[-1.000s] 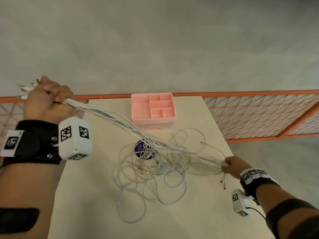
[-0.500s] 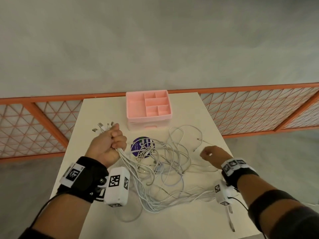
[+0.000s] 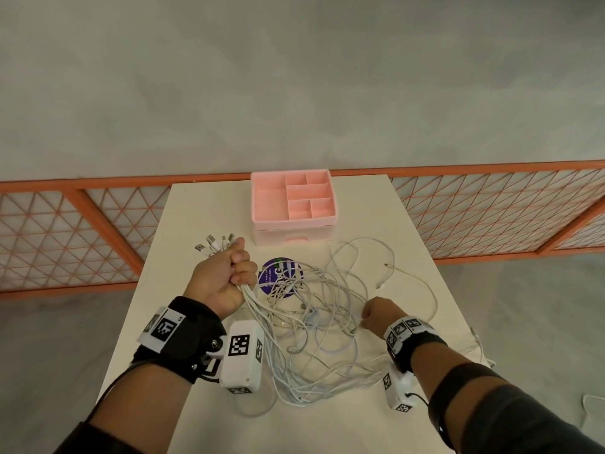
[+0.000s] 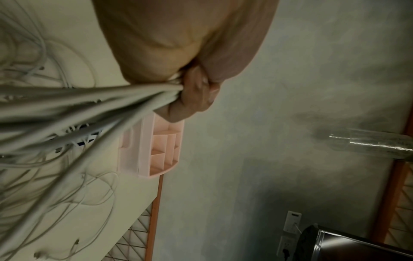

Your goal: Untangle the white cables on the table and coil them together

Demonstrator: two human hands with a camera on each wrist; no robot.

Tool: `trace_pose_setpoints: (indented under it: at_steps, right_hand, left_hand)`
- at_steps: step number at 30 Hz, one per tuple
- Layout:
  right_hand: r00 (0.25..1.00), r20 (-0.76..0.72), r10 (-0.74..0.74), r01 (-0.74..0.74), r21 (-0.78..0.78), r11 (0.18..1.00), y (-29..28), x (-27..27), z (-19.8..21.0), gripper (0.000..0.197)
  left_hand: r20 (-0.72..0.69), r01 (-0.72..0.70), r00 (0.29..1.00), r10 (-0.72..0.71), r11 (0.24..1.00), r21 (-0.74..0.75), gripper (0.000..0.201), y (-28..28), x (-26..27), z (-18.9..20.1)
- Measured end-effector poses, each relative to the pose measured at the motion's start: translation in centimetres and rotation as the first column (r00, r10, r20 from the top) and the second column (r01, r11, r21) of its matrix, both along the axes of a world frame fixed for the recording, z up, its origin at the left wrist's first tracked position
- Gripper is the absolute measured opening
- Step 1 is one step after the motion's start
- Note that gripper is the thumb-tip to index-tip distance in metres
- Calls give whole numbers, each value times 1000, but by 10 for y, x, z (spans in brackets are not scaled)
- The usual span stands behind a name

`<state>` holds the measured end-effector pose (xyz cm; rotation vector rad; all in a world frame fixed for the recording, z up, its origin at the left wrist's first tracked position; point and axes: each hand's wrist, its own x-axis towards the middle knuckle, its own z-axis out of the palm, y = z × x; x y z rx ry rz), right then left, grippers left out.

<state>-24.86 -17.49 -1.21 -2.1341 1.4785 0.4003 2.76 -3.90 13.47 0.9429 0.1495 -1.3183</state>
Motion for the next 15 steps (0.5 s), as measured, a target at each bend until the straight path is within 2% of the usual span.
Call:
trace_pose_setpoints:
  at_steps: [2, 5, 11, 15]
  right_hand:
    - [1000, 9, 12, -13, 19, 1000, 4, 3, 0, 22]
    - [997, 68, 26, -26, -10, 1000, 6, 6, 2, 6]
    - [963, 269, 1, 30, -110, 993, 2, 1, 15, 4]
    - [892, 415, -182, 204, -10, 979, -3, 0, 26, 16]
  left_hand:
    - [7, 10, 1000, -10, 1000, 7, 26, -1, -2, -2]
    - [13, 25, 1000, -25, 1000, 14, 23, -4, -6, -4]
    - [9, 50, 999, -50, 999, 1, 22, -7, -10, -6]
    - [5, 72, 997, -72, 997, -1, 22, -9, -14, -8]
